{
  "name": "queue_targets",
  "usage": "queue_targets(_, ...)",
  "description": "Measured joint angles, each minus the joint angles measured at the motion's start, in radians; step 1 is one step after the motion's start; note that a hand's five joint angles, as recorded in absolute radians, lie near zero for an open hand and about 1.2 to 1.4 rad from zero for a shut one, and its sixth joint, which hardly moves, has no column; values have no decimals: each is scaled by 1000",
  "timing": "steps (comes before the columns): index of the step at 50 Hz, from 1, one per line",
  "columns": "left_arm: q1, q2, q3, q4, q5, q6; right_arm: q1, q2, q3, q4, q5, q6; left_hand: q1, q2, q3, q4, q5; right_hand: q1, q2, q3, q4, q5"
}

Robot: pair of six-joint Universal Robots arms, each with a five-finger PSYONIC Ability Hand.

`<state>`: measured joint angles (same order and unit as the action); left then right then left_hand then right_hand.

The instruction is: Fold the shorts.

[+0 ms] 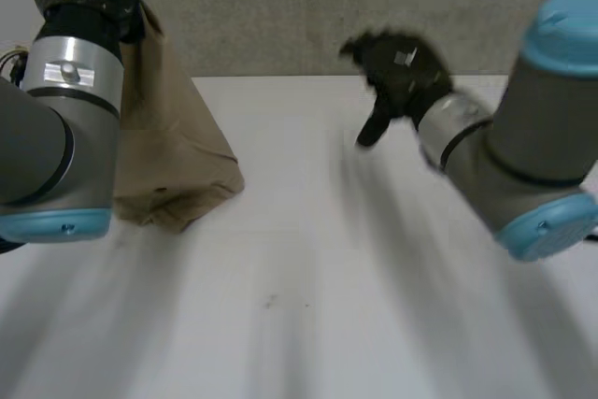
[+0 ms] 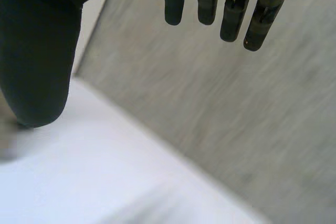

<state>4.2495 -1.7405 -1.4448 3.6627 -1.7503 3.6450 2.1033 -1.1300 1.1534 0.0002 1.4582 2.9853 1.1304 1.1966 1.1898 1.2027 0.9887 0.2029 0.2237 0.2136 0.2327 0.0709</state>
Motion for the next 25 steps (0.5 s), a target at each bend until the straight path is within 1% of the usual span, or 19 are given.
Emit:
queue_targets(1, 0, 1, -1, -6, 0, 0, 13, 26, 3, 35, -1, 38, 0, 0, 0, 0, 0, -1, -2, -2, 0, -2)
queue_targets(3, -1, 2, 0, -11, 0, 1, 22, 45, 6, 54, -2, 73, 0, 0, 0, 0, 0, -1, -2, -2, 0, -2)
queue_targets(5, -2, 4, 12, -25, 0, 2, 40, 82, 14, 77, -8, 169, 0, 0, 0, 0, 0, -1, -2, -2, 0, -2)
queue_targets(10, -15, 12, 50, -51, 0, 3, 64, 146, 19, 75, -35, 361, 0, 0, 0, 0, 0, -1, -2, -2, 0, -2)
queue_targets(11, -15, 12, 50, -51, 0, 3, 64, 146, 19, 75, -35, 361, 0, 0, 0, 0, 0, -1, -2, -2, 0, -2)
queue_targets(12, -24, 17, 63, -60, 0, 3, 72, 176, 12, 60, -55, 432, 0, 0, 0, 0, 0, -1, -2, -2, 0, -2)
queue_targets(18, -60, 46, 79, -81, 0, 2, 90, 271, -34, -12, -97, 566, 0, 0, 0, 0, 0, -1, -2, -2, 0, -2)
queue_targets(19, -60, 46, 79, -81, 0, 2, 90, 271, -34, -12, -97, 566, 0, 0, 0, 0, 0, -1, -2, -2, 0, -2)
queue_targets(20, -73, 60, 78, -85, 0, 2, 94, 306, -58, -42, -102, 597, 0, 0, 0, 0, 0, -1, -2, -2, 0, -2)
queue_targets(22, -78, 67, 77, -87, 0, 2, 97, 326, -74, -57, -103, 613, 0, 0, 0, 0, 0, -1, -2, -2, 0, -2)
queue_targets(23, -86, 80, 74, -89, -1, 2, 101, 366, -105, -81, -105, 644, 0, 0, 0, 0, 0, -1, -2, -2, 0, -2)
queue_targets(25, -90, 88, 72, -91, -1, 2, 107, 393, -130, -94, -105, 668, 0, 0, 0, 0, 0, -1, -1, -2, 0, -2)
